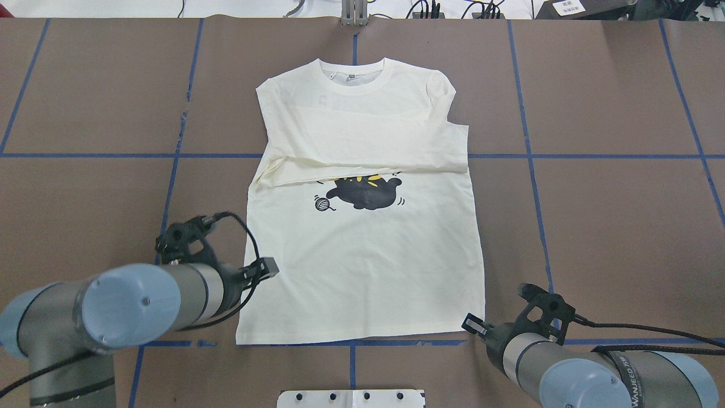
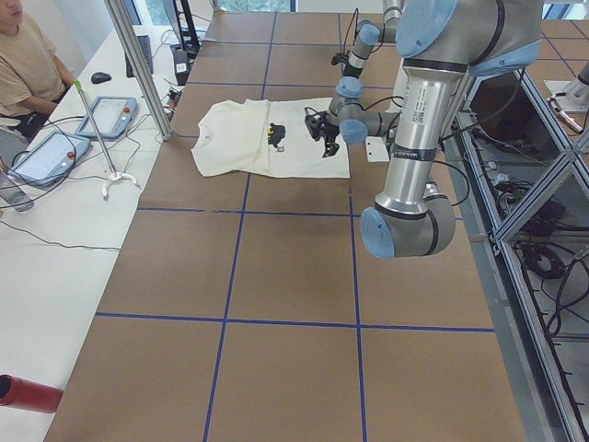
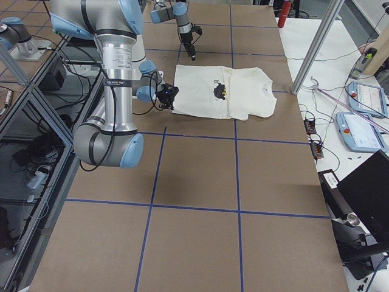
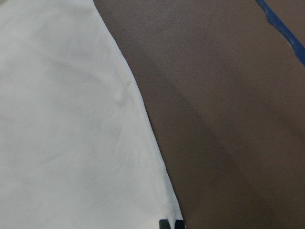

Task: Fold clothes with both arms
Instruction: 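Release the sleeve and move both grippers to the hem nearest the robot, then grasp the hem corners with both grippers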

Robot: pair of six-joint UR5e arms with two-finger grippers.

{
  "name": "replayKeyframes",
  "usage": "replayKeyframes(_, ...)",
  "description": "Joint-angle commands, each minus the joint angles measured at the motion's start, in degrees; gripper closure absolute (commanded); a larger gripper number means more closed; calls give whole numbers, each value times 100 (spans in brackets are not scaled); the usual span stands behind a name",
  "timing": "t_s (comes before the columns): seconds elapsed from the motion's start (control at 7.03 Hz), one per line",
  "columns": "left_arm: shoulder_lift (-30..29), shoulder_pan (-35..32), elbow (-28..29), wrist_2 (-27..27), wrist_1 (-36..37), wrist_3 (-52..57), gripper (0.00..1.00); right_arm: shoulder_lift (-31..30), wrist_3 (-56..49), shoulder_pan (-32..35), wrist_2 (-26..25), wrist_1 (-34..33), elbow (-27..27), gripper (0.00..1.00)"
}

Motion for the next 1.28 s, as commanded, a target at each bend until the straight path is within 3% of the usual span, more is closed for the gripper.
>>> replayKeyframes(0.0,476,526,-33,360,169,-486,20,0,0,-3,2,0,23,100)
replayKeyframes(0.85,108,737,354,334,240,-496,28,-52,0,-3,-7,0,23,100)
replayKeyframes(1.0,98,772,398,334,240,-496,35,-52,0,-3,-7,0,14,100)
replayKeyframes(1.14,107,772,407,334,240,-496,54,-61,0,-3,-7,0,23,100)
